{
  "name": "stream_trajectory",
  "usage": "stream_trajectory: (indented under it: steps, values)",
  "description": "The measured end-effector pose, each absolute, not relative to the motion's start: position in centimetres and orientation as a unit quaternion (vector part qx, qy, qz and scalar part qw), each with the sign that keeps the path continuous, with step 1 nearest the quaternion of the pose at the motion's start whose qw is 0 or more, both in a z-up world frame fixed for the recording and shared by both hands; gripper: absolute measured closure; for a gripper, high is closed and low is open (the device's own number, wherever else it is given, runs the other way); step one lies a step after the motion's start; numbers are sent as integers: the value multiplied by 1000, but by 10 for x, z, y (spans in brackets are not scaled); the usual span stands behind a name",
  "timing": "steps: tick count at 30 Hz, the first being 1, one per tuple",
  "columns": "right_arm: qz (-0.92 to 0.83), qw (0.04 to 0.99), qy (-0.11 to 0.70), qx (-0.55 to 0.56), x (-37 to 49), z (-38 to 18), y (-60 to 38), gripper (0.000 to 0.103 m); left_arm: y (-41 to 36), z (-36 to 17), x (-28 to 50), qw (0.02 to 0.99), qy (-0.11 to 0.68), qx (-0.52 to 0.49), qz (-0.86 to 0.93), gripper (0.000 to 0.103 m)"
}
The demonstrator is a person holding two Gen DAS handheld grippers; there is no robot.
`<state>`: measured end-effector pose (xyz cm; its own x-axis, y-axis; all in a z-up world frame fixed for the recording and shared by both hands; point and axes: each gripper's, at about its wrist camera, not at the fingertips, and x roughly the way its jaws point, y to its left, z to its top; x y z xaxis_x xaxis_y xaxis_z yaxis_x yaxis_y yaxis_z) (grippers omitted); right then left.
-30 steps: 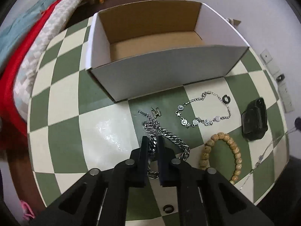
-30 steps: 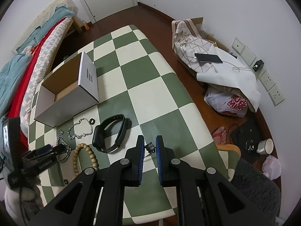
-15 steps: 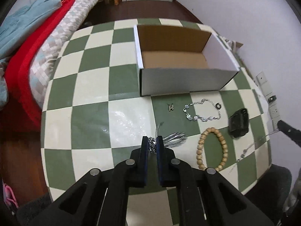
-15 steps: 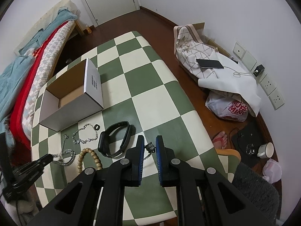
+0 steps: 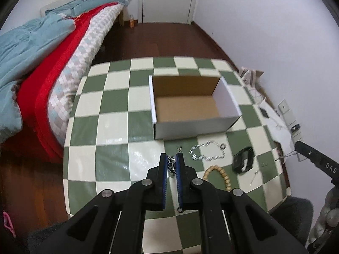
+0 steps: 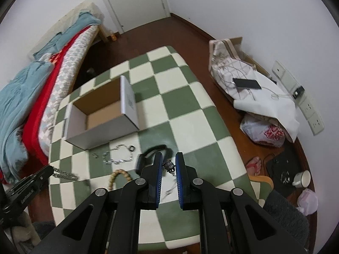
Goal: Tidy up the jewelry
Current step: 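Carry both chains into the white box and open both grippers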
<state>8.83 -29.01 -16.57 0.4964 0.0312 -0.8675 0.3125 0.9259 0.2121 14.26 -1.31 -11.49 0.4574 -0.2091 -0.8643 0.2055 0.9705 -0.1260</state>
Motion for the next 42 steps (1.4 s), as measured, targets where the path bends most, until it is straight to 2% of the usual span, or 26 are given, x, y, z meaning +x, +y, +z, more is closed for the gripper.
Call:
stream_trajectory:
  steps: [11,20,26,36,42]
  values:
    - [-26,882,449,142,124,-83,-266,90,-21,-45,182,878,458,-24,-135,98]
    - [6,897,430,104,191,-39,-239,90,-33,-50,248,865,479,-43,-144,98]
    - [26,880,460,114,243,-59,-226,90,-35,-86,287,832,526,-80,-156,98]
    - [42,831,545,105,318,-138,-208,90,-36,-141,330,793,583,-84,-156,98]
    - [60,793,592,131,346,-172,-211,90,-32,-155,344,778,607,-85,-140,95]
